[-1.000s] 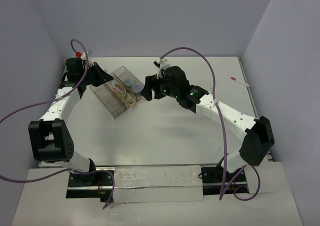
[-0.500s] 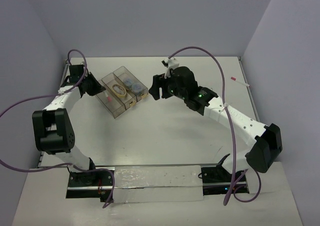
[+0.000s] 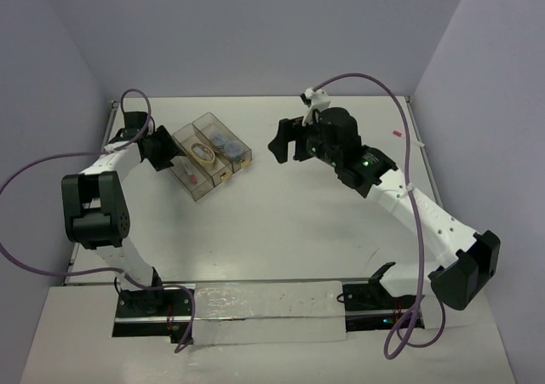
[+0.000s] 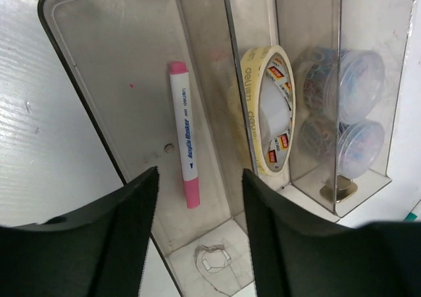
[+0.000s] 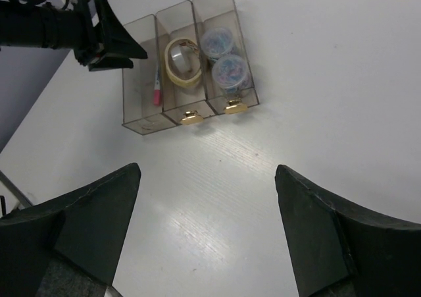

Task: Sort the stationery into containers
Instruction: Place the pen in the storage box, then pick up the pen from the corner of the board.

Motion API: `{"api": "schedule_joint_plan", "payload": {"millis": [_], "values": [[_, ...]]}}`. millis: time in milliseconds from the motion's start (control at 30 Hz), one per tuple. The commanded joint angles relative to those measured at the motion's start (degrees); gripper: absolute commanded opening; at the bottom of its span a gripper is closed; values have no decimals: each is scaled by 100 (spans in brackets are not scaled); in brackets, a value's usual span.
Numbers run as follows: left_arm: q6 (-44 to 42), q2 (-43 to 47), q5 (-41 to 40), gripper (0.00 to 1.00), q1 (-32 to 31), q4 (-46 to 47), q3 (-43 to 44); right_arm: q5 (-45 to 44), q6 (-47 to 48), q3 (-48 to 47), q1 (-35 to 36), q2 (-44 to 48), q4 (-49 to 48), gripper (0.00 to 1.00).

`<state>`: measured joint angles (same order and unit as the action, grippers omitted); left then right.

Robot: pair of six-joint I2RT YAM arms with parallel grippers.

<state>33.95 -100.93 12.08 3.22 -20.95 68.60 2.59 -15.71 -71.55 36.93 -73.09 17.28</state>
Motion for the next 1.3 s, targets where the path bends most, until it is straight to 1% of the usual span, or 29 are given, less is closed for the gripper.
{"api": "schedule_joint_plan", "payload": {"millis": [0, 67, 133, 200, 267, 333, 400, 433, 500, 533, 567, 600, 633, 667, 700, 733, 767, 833, 900, 967, 1067, 1100, 1133, 1200, 1267], "values": [[-93, 99, -98, 63, 3, -200, 504, -560, -21, -692, -236, 213, 527, 93], [-145, 392, -54, 63, 10, -216, 622, -654, -228, -1341, -723, 84, 1248, 94], [-176, 584, -2, 62, 3, -197, 657, -661, -595, -1615, -1205, 2, 1589, 96], [-276, 918, 108, 62, 3, -105, 614, -848, -931, -1880, -1871, -134, 1949, 100], [-421, 1256, 105, 62, 3, -43, 486, -1063, -1266, -1933, -2291, -242, 2042, 100], [-594, 1460, 119, 62, 3, -20, 382, -1395, -1564, -1906, -2500, -325, 2036, 100], [-817, 1633, 191, 62, 12, -166, 312, -1760, -2259, -1855, -2708, -486, 2013, 100], [-906, 1661, 223, 62, 12, -273, 329, -1816, -2549, -1840, -2799, -567, 2027, 100], [-1114, 1627, 403, 62, 12, -421, 458, -1488, -2915, -1901, -3067, -923, 2090, 100], [-1248, 1594, 480, 62, 12, -497, 567, -1230, -3119, -1951, -3251, -1094, 2139, 100], [-1252, 1550, 551, 62, 12, -560, 646, -1253, -3124, -2042, -3306, -1272, 2210, 100], [-1417, 1523, 656, 62, 12, -646, 709, -1332, -3272, -2369, -3350, -1678, 2351, 100], [-1516, 1470, 762, 62, 12, -649, 806, -1467, -3370, -2380, -3377, -1694, 2566, 100], [-1695, 1385, 882, 63, 20, -768, 985, -1825, -3550, -2872, -3428, -2449, 3052, 100], [-1819, 1314, 910, 62, 20, -787, 1136, -2047, -3691, -3442, -3463, -2697, 3329, 100], [-2002, 1285, 924, 62, 20, -794, 1187, -2351, -3930, -3654, -3534, -3084, 3717, 100], [-2165, 1252, 934, 62, 20, -796, 1251, -2428, -4114, -3913, -3603, -3183, 3970, 100], [-2566, 1119, 929, 62, 22, -836, 1463, -2570, -4768, -4570, -3883, -3779, 4499, 100], [-3035, 935, 951, 63, 29, -910, 1684, -2543, -5315, -4722, -4100, -4092, 4731, 100], [-3232, 758, 1024, 62, 55, -999, 1899, -2465, -5682, -4693, -4263, -4283, 4796, 100], [-3748, 33, 1400, 62, 111, -1619, 2746, -2355, -6140, -4586, -4576, -4525, 4676, 97], [-3807, -316, 1472, 62, 126, -1778, 3145, -2333, -6163, -4622, -4719, -4625, 4618, 95], [-3800, -473, 1444, 61, 147, -2084, 3338, -2340, -6142, -4666, -4778, -4741, 4560, 93], [-3834, -858, 1559, 61, 192, -2303, 3766, -2328, -6234, -4829, -4923, -4866, 4670, 93], [-4023, -1000, 1596, 61, 203, -2268, 3860, -2144, -6182, -4871, -5086, -5016, 4458, 93]]}}
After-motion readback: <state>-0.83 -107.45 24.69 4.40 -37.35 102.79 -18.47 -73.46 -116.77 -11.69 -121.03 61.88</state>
